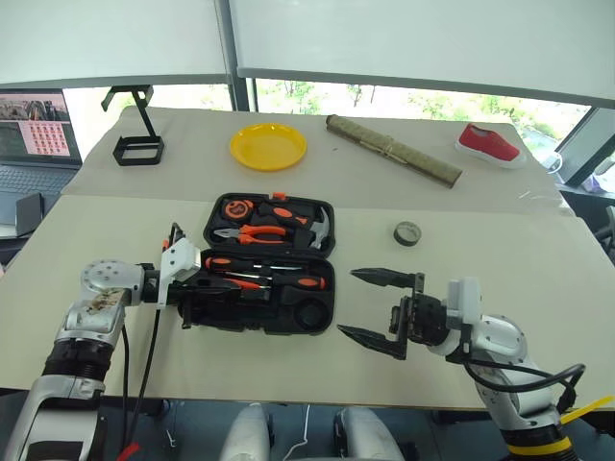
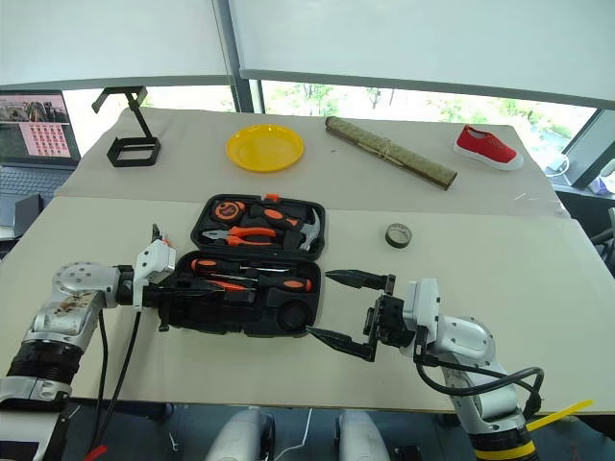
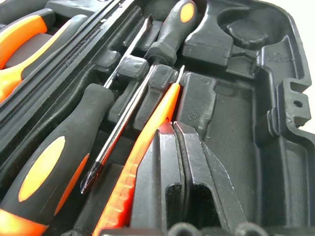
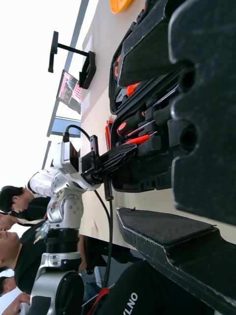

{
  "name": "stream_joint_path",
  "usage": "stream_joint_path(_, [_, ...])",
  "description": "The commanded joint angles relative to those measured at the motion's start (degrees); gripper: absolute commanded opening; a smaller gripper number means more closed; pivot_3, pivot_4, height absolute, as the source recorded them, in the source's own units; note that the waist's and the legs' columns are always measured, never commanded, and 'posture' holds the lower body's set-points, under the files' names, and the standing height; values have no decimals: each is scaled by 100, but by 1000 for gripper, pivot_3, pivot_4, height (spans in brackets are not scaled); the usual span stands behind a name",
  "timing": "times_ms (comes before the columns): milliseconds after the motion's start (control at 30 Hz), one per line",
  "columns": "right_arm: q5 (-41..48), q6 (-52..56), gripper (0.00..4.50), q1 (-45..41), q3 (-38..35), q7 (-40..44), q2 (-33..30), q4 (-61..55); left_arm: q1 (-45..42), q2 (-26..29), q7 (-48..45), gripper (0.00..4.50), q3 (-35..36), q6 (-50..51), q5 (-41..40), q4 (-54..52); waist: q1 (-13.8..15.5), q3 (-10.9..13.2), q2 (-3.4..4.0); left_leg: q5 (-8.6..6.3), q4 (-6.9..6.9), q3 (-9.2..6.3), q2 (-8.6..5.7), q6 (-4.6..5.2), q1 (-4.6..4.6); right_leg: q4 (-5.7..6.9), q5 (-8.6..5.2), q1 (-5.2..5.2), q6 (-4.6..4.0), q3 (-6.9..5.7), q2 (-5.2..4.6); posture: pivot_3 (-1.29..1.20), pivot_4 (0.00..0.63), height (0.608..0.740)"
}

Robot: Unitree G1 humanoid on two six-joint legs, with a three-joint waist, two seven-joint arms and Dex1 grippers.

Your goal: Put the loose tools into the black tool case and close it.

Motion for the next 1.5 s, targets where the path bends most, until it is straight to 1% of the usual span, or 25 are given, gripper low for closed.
stream_joint_path(33, [104,-18,4500,-53,-115,9,-33,-156,172,-5,-50,65,125,31,-227,-240,-7,0,0,0,0,0,0,0,0,0,0,0,0,0,0,0,150,740])
stream_joint_path(133, [124,0,4500,-74,-106,41,-40,-130,171,61,42,65,209,-36,-239,-284,-16,0,0,0,0,-1,1,0,-4,0,0,-4,0,0,0,0,150,740])
stream_joint_path(233, [124,12,4500,-93,-87,39,-27,-120,116,123,127,65,142,-158,-49,-84,-19,0,0,0,0,-1,0,0,-5,-1,0,-4,0,0,0,0,150,740])
stream_joint_path(400, [136,40,4500,-11,-69,15,-27,-194,41,-75,189,65,215,-228,-230,-90,-21,0,0,0,-1,-1,1,0,-5,0,0,-4,0,-1,1,0,150,740])
stream_joint_path(567, [154,74,4500,61,-93,6,-56,-244,-9,-128,188,65,209,-336,-216,-11,-17,1,-2,0,1,-2,1,0,-12,-1,0,-8,0,-2,1,0,150,740])
stream_joint_path(833, [146,118,4500,38,-97,-21,-65,-248,-101,-111,428,65,75,-453,125,375,-18,1,-2,0,1,-2,0,0,-11,-2,0,-7,0,-2,1,0,150,740])
stream_joint_path(1200, [136,122,4500,-19,-96,-20,-75,-193,315,-55,506,65,-119,-507,342,315,-54,-1,2,0,-3,-1,1,0,-3,-1,0,-3,0,-1,1,0,150,740])
stream_joint_path(1333, [111,68,4500,-77,-81,2,-33,-91,630,-78,726,65,156,-614,157,117,-92,-12,19,0,-8,0,2,0,5,-1,-1,0,-1,2,1,0,150,740])
stream_joint_path(1433, [100,-11,4500,-119,-88,65,-13,-7,887,-215,1174,65,815,-634,-323,-341,-120,-14,23,-1,-16,5,4,0,18,-2,-1,6,-2,9,1,0,150,740])
stream_joint_path(1467, [105,-31,4500,-128,-99,89,-12,16,984,-245,1342,579,1044,-593,-488,-565,-126,-14,23,-1,-19,8,6,0,20,-1,-2,4,-2,13,1,0,150,740])
stream_joint_path(1500, [116,-71,4500,-126,-124,111,-8,30,1170,-251,1553,713,1318,-429,-689,-888,-131,-13,22,-1,-20,8,8,0,19,-1,-2,3,-3,13,2,0,150,740])
